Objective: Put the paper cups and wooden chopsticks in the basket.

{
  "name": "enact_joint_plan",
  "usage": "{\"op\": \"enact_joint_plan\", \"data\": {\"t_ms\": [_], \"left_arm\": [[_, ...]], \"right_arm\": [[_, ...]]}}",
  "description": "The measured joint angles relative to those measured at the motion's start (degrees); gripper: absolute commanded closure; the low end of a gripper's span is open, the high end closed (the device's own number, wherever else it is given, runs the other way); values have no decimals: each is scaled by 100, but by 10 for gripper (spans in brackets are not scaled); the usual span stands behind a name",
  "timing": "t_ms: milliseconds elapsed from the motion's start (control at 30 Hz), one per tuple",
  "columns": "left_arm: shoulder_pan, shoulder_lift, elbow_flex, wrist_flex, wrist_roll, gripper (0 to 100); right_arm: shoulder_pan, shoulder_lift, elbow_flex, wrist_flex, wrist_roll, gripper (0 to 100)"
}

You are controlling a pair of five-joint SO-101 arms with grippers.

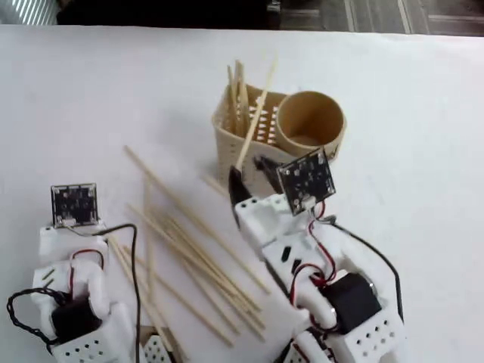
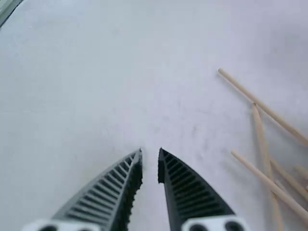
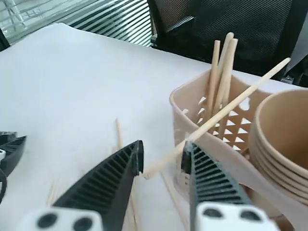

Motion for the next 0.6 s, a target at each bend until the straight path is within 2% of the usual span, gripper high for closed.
{"op": "enact_joint_plan", "data": {"t_ms": [167,333,600], "left_arm": [[0,0,44,-18,0,921],[0,0,44,-18,0,921],[0,0,44,-18,0,921]], "right_arm": [[-70,431,-246,0,-149,855],[-70,1389,-782,35,-677,855],[44,2637,-1600,53,-844,858]]}}
